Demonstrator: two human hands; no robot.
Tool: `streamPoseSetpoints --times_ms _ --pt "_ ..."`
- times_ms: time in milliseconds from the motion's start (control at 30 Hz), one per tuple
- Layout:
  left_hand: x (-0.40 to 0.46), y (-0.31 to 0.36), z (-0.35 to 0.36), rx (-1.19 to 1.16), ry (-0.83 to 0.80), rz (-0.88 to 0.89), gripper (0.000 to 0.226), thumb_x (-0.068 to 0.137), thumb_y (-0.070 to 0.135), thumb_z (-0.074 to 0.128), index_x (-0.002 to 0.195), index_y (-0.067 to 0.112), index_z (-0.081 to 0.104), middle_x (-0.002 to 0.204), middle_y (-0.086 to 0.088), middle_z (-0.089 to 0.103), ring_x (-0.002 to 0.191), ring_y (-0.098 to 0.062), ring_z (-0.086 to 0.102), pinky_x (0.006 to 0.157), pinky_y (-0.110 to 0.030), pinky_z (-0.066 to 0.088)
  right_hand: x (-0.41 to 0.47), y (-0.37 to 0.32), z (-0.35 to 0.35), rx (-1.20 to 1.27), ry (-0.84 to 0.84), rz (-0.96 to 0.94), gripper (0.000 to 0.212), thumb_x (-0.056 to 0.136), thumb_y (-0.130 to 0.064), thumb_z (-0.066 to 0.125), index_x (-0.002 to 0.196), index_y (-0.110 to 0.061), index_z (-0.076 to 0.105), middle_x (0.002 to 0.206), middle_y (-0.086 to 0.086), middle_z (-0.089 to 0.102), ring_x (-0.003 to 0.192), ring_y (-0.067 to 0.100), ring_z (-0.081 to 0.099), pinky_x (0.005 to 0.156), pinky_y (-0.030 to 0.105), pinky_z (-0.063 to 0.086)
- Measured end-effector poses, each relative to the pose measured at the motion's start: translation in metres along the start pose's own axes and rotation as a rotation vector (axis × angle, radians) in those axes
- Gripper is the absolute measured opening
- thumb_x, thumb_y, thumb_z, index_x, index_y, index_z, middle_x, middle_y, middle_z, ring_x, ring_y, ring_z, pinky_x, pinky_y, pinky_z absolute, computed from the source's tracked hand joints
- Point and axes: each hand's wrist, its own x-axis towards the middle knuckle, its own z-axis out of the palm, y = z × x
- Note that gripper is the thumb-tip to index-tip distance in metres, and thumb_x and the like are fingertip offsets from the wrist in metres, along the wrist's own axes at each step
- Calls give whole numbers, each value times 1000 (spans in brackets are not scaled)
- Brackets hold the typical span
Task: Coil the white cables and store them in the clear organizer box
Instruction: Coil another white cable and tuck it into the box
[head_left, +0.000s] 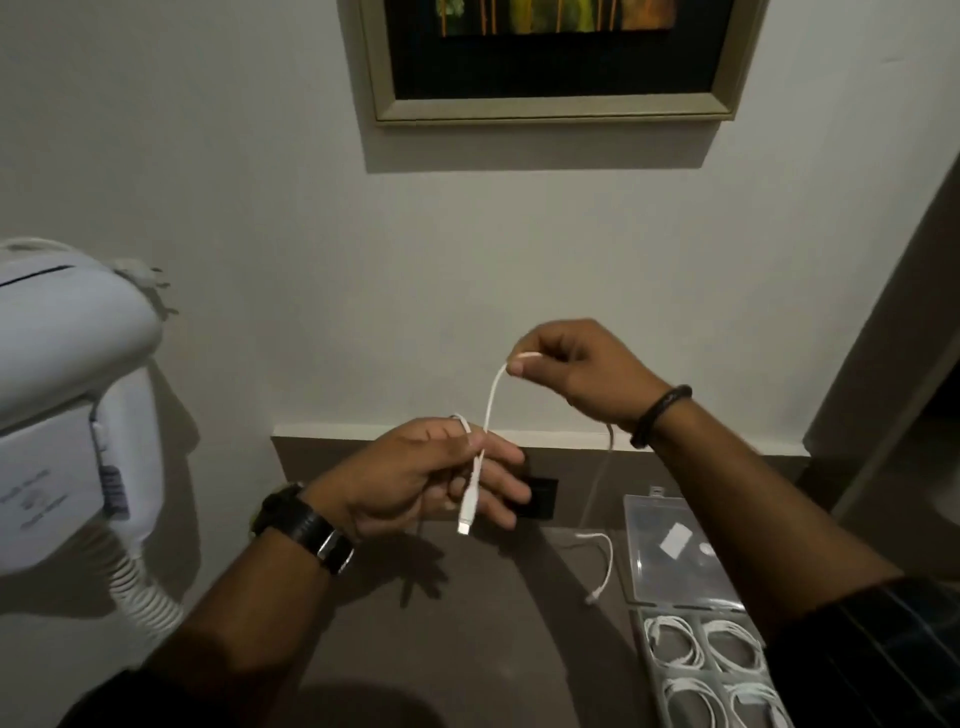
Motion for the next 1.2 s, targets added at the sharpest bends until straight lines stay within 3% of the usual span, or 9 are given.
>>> streamPoseSetpoints --times_ms 200,300,367,467,567,667,867,1067,1200 --pt "10 15 22 -211 13 199 25 86 12 45 88 5 69 59 -10 67 30 -12 51 38 -17 44 -9 30 45 141 77 101 27 93 -22 57 86 0 71 63 11 65 54 7 52 52 25 45" --pt "16 32 13 -297 62 318 31 84 5 44 100 4 70 85 -14 75 57 -18 69 48 -21 54 -36 33 91 56 -4 62 35 94 -30 49 76 -6 66 68 14 67 61 15 57 63 34 46" --pt "19 37 2 -333 117 356 34 89 2 42 116 0 63 115 -21 69 99 -29 70 79 -31 60 -48 27 107 3 -107 29 31 97 -31 47 73 -17 61 63 -1 61 57 8 53 61 27 44" --pt "22 35 -18 -262 305 355 38 93 -4 38 128 -4 52 134 -23 56 124 -30 56 107 -41 43 -46 12 98 -176 -214 -72 23 97 -30 47 85 -18 62 70 -6 58 61 8 51 61 25 42" --pt "19 28 -32 39 418 265 36 92 -6 42 125 -2 55 128 -16 62 122 -26 57 106 -38 43 -33 -3 64 -269 -169 -128 18 93 -26 55 89 -14 68 78 2 69 69 15 58 65 29 44" --pt "12 18 -30 252 167 70 31 89 -1 52 119 -4 60 106 -19 70 97 -25 64 87 -29 51 -16 -14 27 -241 -115 -124 10 87 -24 66 86 -16 73 78 -5 71 69 2 61 67 20 47" --pt "9 12 -12 -92 -269 -47 32 90 5 55 121 -5 56 122 -24 64 114 -36 62 99 -41 50 5 -4 11 59 -31 25 16 78 -23 75 78 -9 69 67 -6 65 56 -2 57 53 13 48" --pt "21 27 1 -335 -132 327 33 91 4 47 120 -6 57 125 -27 62 118 -39 58 98 -38 51 -11 20 62 329 113 161 33 89 2 50 61 -13 59 43 -11 53 41 -2 44 45 16 38" --pt "34 43 -3 -413 165 488 34 93 1 40 124 -6 53 131 -23 57 126 -34 54 106 -38 44 -20 15 88 163 60 182 39 99 -35 42 72 -17 64 57 -10 54 53 3 48 55 18 38"
